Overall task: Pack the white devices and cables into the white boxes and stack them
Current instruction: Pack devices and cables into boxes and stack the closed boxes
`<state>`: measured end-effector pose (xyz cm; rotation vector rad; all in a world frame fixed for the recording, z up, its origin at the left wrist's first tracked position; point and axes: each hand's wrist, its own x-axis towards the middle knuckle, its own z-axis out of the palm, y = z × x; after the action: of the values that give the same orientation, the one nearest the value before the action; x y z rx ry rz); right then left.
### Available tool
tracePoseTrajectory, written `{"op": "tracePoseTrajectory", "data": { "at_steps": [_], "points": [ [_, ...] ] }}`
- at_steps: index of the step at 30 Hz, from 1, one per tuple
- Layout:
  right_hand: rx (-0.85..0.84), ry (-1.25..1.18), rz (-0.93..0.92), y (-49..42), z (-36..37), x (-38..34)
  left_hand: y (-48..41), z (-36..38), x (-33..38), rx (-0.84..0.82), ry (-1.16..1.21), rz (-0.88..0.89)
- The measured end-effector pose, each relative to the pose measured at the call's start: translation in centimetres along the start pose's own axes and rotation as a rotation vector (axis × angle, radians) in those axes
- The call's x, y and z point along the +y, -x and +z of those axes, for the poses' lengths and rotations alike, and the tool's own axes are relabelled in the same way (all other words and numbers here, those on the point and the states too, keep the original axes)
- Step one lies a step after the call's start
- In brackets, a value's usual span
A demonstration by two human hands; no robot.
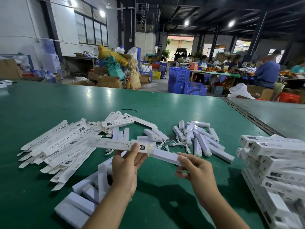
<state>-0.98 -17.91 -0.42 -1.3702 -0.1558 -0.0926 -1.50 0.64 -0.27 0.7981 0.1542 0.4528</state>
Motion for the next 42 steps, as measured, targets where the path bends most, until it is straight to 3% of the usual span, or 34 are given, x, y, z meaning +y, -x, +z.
{"op": "tracePoseTrajectory", "data": {
  "at_steps": [12, 22, 25, 32, 38, 42],
  "points": [
    [0.068, 0.084, -0.115, 0.0, 0.0, 0.1, -0.2, -0.4, -0.5, 0.047, -0.083, -0.088],
    [-0.133, 0.475, -0.423, 0.2, -0.9, -0.5, -0.2, -0.4, -0.2, 0.105, -0.113, -0.136],
    [-0.16, 0.439, -0.424, 0.2, -0.8, -0.1, -0.1, -0.2, -0.2, 0.089, -0.136, -0.185],
    [-0.076, 0.523, -0.486, 0.6, 0.3, 1.0, 1.5, 0.5, -1.1, -0.085, -0.21, -0.255],
    [0.023, 0.597, -0.539, 0.2, 0.1, 1.2, 2.2, 1.0, -1.5, -0.142, -0.199, -0.308],
    [-0.114, 0.624, -0.677, 0.3, 0.0, 1.0, 1.8, 0.8, -1.3, -0.087, -0.155, -0.338]
  ]
}}
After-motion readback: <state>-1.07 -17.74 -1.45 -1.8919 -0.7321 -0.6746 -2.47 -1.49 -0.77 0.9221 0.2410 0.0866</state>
